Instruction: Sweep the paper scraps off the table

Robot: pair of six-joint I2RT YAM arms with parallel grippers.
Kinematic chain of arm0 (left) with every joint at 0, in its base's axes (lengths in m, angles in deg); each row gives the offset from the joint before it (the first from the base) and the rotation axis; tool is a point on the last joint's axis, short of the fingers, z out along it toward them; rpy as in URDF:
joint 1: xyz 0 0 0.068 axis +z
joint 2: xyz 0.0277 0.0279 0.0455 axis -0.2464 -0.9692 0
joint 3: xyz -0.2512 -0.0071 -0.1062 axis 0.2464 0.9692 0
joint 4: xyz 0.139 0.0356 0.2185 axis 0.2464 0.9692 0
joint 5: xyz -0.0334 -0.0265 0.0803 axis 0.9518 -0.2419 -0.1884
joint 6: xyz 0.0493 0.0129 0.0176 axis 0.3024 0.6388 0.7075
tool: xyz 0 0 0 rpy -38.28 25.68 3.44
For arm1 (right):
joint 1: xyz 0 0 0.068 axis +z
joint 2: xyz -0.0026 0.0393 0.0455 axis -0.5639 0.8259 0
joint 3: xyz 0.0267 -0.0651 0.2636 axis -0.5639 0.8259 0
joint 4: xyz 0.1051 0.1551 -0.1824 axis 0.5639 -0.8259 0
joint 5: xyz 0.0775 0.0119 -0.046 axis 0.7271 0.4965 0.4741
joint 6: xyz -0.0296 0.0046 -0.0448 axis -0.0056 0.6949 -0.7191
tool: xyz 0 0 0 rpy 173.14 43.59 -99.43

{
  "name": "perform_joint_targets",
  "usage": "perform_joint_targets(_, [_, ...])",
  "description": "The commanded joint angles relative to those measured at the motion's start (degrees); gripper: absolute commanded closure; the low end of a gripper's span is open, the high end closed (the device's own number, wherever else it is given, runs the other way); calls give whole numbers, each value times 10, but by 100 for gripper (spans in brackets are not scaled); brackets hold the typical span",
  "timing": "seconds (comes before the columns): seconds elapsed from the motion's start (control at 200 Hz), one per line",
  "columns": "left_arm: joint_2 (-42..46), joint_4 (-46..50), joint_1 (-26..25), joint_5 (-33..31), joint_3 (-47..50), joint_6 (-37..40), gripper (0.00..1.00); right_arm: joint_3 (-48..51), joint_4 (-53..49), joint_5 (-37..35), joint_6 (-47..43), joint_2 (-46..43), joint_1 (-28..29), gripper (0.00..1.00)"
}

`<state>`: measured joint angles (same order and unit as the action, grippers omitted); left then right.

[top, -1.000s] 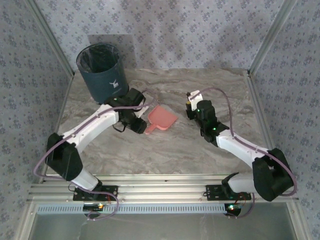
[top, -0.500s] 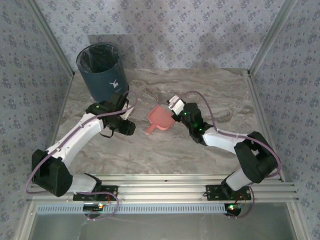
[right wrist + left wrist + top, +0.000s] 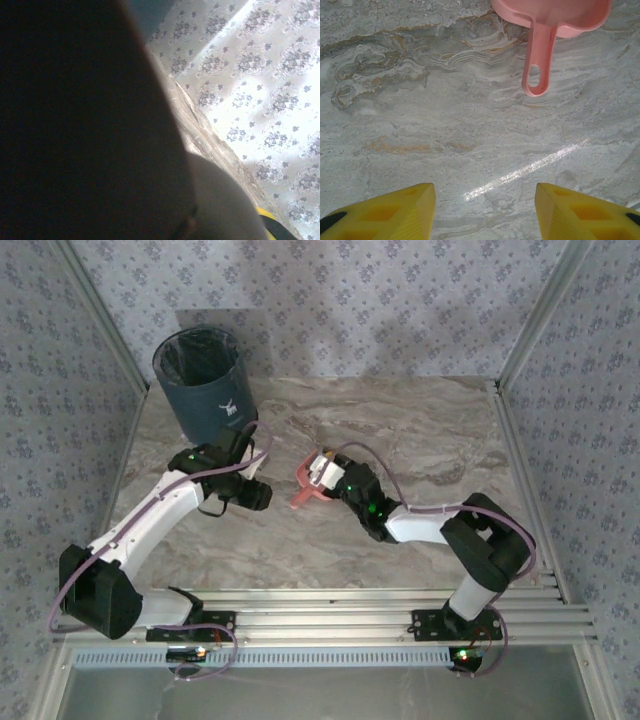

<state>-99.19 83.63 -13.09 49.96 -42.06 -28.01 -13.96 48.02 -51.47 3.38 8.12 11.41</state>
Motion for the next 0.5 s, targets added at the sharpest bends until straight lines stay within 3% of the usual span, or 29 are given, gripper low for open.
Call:
perform_joint_targets(0.0, [6, 1, 4, 12, 0, -4, 44, 11, 54, -24, -32, 19, 20, 96])
perform_joint_targets(0.495, [-8, 8, 6, 13, 0, 0, 44, 41, 118, -67, -50, 87, 78, 78])
